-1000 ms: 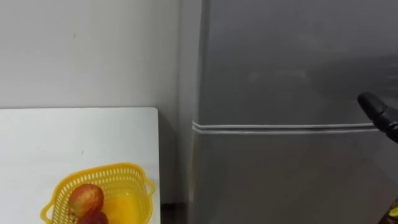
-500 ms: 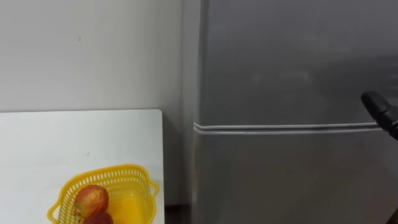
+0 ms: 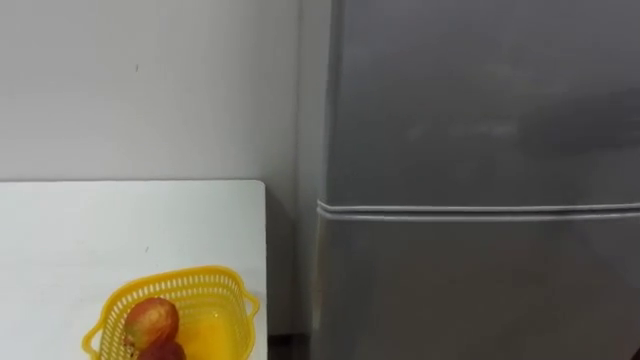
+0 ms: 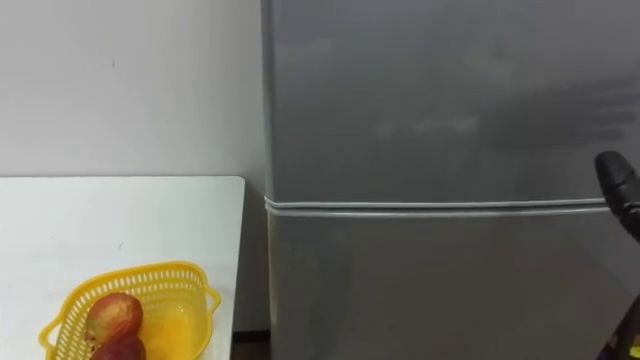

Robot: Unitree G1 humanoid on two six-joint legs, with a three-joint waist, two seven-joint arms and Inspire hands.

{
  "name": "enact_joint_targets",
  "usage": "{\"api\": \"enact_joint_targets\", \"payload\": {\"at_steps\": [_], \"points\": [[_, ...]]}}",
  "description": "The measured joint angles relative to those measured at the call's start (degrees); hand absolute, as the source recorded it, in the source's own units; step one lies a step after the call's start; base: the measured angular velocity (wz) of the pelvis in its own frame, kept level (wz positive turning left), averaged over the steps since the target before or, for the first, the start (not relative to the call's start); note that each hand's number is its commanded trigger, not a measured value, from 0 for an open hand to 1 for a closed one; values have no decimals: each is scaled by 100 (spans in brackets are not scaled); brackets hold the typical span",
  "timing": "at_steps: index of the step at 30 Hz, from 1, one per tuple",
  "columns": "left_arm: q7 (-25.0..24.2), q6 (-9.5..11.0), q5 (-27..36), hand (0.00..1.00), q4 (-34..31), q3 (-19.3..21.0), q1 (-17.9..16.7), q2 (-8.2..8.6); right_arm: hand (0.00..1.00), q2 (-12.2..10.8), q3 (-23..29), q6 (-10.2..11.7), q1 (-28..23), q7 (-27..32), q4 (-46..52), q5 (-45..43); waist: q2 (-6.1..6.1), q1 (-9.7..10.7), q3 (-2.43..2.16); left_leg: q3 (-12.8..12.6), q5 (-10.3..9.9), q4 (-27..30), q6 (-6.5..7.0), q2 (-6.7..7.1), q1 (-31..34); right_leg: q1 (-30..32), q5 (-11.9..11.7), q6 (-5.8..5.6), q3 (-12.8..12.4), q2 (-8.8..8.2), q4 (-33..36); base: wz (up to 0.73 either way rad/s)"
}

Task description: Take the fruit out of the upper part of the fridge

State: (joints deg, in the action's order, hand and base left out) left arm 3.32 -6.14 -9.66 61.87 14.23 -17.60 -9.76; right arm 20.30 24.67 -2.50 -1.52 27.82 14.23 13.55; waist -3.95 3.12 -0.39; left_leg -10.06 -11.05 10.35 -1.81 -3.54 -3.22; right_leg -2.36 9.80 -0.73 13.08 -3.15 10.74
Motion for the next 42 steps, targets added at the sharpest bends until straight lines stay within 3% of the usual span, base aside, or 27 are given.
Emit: {"api": "enact_joint_targets", "payload": {"at_steps": [3,7,11,15,24,29,34,42], "points": [[149,-71,0,0,2,-137,5,8,0,-187,-4,7,-269,99,-33,0,38,-5,-2,-15,-1,-9,0,-1,-40,-76,-5,-1,-14,5,-3,0],[174,-120,-4,0,19,-306,29,11,0,-472,-60,12,-444,174,-154,50,105,-3,28,-34,0,-52,0,0,-53,-58,-10,-2,-15,12,-2,-2],[271,-197,5,0,32,-439,88,18,0,-687,-207,36,-662,329,-804,273,135,23,30,-38,0,-74,0,1,-37,-41,-8,-4,-31,14,-12,0],[261,-313,3,0,-185,-430,53,14,0,-918,-325,-11,-821,323,-1124,272,202,106,-7,-55,1,-79,0,3,38,51,-6,-6,-55,13,-16,-1],[257,-319,2,0,-327,-439,108,43,0,-963,-738,-11,-911,204,-2191,258,240,40,-8,-167,1,-96,0,5,-72,32,-8,-10,-201,18,5,-9],[226,-393,5,0,-325,-438,105,138,0,-963,-763,-2,-911,202,-2396,256,325,23,38,-163,-7,-98,8,2,-55,66,-5,-15,-206,21,-18,1],[222,-388,5,0,-332,-435,85,198,0,-1080,-775,-3,-917,196,-2760,249,383,-8,22,-154,-5,-105,9,1,-40,115,-4,-16,-196,19,-3,0],[227,-377,4,0,-359,-430,89,222,0,-1213,-906,-2,-1011,69,-3422,242,340,-13,4,-145,-6,-96,9,10,-47,45,-2,-19,-184,16,-34,1]]}}
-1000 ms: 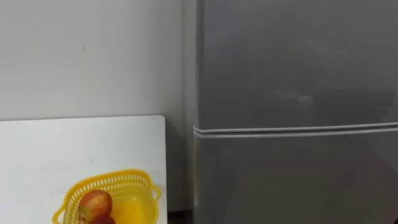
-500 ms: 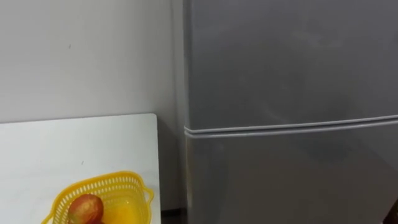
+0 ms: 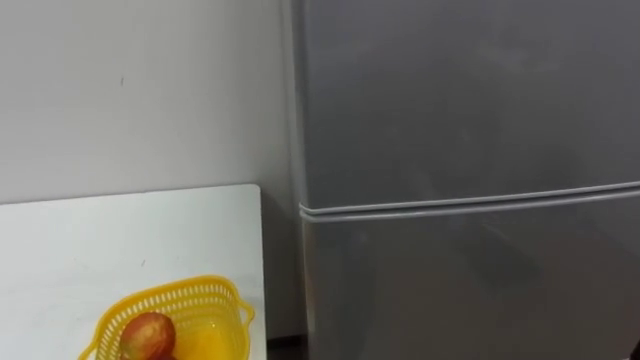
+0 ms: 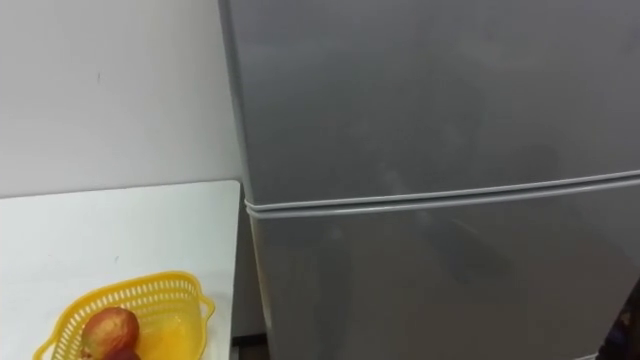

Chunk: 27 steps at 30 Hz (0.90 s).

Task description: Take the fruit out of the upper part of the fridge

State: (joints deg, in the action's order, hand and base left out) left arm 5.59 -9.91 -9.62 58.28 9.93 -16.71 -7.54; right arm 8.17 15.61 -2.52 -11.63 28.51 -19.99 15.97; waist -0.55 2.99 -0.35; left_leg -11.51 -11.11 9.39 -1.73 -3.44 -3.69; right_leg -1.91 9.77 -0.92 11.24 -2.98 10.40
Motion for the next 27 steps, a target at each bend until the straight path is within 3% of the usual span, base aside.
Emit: {"api": "enact_joint_targets", "payload": {"at_steps": [4,15,27], "points": [[3,33,-1,0,-4,0,-38,-10,0,5,-39,32,-19,-131,-669,-42,-48,5,-53,27,0,16,-1,0,-39,-67,-3,0,38,7,-66,5],[-98,80,-6,0,140,7,59,-12,0,-7,-85,62,52,-556,-2390,-118,-118,-12,-3,68,0,-7,0,4,-91,-133,7,-10,32,1,-67,1],[-391,74,-7,0,155,117,22,-7,0,-8,-104,52,108,-959,-3373,-279,-71,-35,15,61,-1,-59,0,5,-91,-134,4,-8,34,10,-63,0]]}}
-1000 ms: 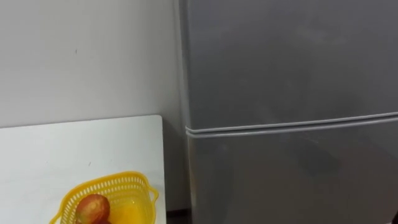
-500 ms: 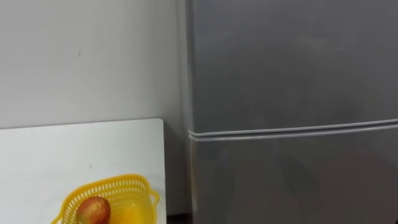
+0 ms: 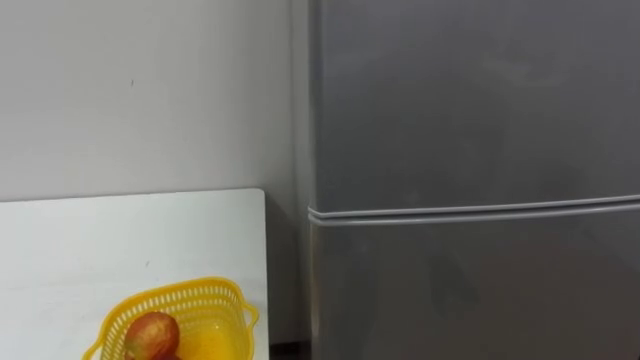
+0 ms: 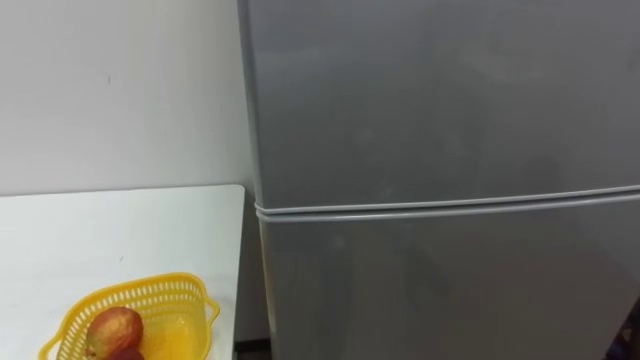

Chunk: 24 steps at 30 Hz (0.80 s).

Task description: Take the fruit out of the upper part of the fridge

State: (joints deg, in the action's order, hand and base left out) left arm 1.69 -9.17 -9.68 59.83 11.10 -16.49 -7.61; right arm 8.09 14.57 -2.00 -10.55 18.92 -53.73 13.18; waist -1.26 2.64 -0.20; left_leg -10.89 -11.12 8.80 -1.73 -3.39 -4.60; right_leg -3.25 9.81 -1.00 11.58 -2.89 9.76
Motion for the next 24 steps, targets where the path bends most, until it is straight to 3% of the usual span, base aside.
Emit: {"api": "enact_joint_targets", "payload": {"at_steps": [13,16,24], "points": [[-21,-18,-26,0,2,2,28,2,0,3,-385,-93,41,-1023,-938,-301,12,-71,4,8,-4,-7,-6,2,-2,12,7,-3,20,-8,-8,0],[-86,-88,-376,0,19,8,25,1,0,4,-463,-188,34,-1324,-1113,-594,-4,-153,5,9,-4,-6,-6,2,-4,8,7,-3,23,-8,-17,0],[-237,-445,-448,0,257,-17,42,15,0,14,-1010,-556,146,-1892,-1614,-1266,-2,-326,20,23,-4,2,-5,8,-105,-63,13,-7,7,-12,-38,0]]}}
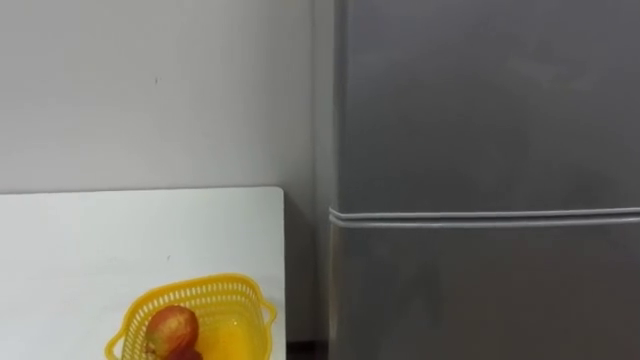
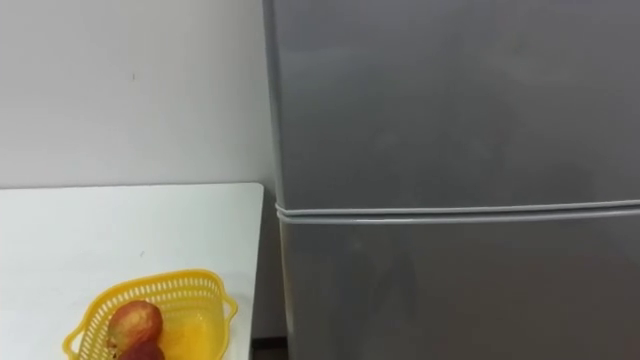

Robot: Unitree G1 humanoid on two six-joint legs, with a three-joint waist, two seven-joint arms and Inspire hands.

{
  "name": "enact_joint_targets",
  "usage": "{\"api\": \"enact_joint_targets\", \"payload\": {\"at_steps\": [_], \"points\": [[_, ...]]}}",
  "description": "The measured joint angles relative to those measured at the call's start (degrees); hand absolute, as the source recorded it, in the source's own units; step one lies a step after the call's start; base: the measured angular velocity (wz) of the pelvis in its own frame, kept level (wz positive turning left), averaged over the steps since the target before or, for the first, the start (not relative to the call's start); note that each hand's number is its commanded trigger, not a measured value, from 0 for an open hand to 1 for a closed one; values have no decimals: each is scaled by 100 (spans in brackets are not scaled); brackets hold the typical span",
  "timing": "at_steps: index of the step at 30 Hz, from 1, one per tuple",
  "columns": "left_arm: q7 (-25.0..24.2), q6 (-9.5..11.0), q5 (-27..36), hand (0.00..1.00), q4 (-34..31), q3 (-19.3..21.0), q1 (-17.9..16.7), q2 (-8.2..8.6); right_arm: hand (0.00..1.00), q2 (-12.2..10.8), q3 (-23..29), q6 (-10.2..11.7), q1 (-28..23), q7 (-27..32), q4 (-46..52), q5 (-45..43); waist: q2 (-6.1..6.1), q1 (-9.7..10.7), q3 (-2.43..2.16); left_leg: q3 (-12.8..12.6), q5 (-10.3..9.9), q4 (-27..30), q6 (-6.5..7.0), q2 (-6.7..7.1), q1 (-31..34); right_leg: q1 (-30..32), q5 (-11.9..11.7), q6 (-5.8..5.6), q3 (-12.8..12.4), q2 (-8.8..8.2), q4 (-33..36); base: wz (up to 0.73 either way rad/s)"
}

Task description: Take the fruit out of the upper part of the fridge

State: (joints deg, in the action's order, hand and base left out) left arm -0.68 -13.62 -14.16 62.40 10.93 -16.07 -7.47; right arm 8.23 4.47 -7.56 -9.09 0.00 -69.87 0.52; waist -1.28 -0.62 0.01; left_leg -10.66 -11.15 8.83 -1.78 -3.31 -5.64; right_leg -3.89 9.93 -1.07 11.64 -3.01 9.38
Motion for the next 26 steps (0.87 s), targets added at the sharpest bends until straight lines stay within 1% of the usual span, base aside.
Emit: {"api": "enact_joint_targets", "payload": {"at_steps": [3,6,14,26], "points": [[0,-58,-1,0,76,-19,-2,3,0,2,-11,-34,36,-17,-159,-267,10,5,1,0,-3,-2,2,0,-16,-24,18,-1,-1,-1,25,0],[-2,-142,0,0,71,-57,5,4,0,38,-97,-210,105,-32,-181,-507,24,12,0,4,-3,0,2,-2,-18,-26,16,1,2,1,41,0],[3,-162,1,0,70,-137,33,7,0,66,-110,-378,135,-83,-144,-733,54,14,2,12,-31,-8,0,-2,-105,-119,21,-4,8,4,31,0],[2,-281,0,0,59,-281,101,10,0,73,-111,-466,155,-144,-142,-767,57,24,1,5,-32,3,0,2,-117,-137,20,-5,-2,5,34,0]]}}
